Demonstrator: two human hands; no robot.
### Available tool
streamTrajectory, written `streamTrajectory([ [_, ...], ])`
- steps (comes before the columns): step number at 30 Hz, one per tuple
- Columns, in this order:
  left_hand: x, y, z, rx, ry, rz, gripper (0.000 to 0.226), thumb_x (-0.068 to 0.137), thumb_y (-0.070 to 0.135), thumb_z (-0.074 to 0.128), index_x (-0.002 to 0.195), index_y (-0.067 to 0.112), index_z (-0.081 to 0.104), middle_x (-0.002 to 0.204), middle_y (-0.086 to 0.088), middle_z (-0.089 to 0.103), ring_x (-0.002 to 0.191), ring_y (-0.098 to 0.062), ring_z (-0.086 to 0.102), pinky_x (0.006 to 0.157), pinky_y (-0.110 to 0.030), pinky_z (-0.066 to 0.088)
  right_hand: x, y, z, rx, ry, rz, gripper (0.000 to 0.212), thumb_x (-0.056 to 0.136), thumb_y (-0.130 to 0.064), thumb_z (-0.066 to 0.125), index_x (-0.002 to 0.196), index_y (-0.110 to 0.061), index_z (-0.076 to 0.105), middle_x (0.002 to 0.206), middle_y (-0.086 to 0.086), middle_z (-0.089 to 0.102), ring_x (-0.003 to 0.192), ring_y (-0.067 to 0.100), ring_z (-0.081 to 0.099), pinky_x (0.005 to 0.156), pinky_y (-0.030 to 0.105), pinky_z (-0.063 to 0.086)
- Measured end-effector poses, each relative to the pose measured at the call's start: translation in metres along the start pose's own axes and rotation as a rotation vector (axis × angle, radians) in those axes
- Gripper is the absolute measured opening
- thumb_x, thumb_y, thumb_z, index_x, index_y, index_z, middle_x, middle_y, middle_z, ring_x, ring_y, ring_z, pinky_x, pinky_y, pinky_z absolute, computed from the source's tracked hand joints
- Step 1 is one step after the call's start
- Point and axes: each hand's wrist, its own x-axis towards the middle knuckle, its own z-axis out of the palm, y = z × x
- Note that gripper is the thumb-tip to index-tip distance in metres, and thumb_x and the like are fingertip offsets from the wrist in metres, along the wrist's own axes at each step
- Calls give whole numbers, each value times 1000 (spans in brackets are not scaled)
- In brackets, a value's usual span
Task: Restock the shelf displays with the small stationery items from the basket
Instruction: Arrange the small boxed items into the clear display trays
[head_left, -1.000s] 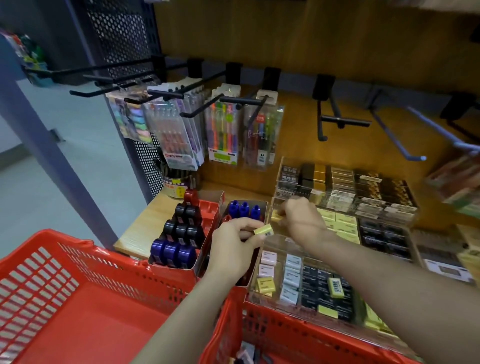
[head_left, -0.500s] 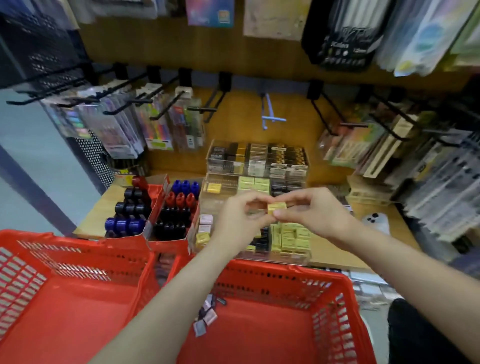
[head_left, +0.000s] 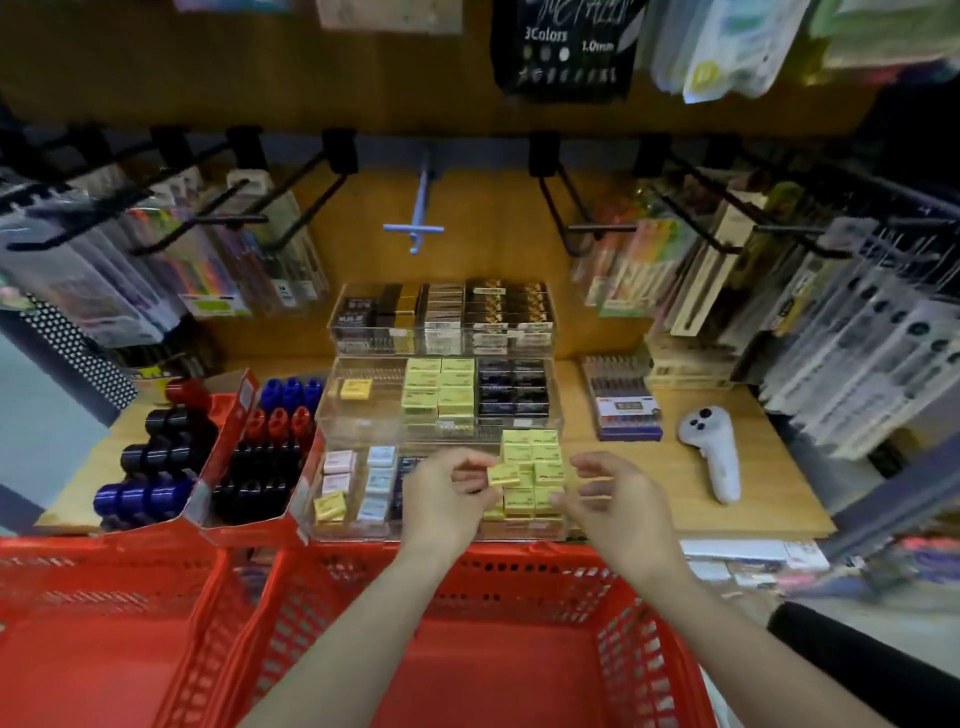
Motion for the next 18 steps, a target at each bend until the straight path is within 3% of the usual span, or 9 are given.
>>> streamTrajectory([
  [4, 9, -2, 14, 112, -21, 59, 28, 77, 3, 81, 85, 29, 73, 98, 20, 61, 82, 4, 62, 68, -1, 47, 8, 9, 12, 37, 10, 37, 28, 80, -20, 81, 96, -25, 58, 90, -10, 64, 81, 3, 64, 64, 16, 51],
  [8, 12, -5, 16, 199, 12, 84, 23, 76, 9, 83, 91, 25, 77, 83, 21, 62, 77, 3, 59, 66, 1, 42, 10, 11, 19, 30, 50, 32, 23, 81, -17, 80, 89, -25, 60, 84, -15, 63, 75, -4, 61, 57, 7, 45],
  [12, 13, -7, 21, 151, 33, 25, 27, 74, 11, 85, 93, 24, 71, 79, 12, 66, 72, -1, 64, 62, -3, 46, 13, 11, 22, 47, 85, 37, 25, 80, -14, 80, 83, -27, 58, 78, -14, 63, 71, -6, 60, 57, 5, 43],
  [18, 18, -9, 25, 78, 52, -23, 35, 71, 10, 88, 97, 20, 65, 83, 9, 68, 68, 4, 63, 61, -5, 48, 13, 12, 24, 36, 109, 16, 24, 78, -18, 82, 86, -24, 60, 77, -13, 64, 70, -1, 61, 59, 5, 44],
])
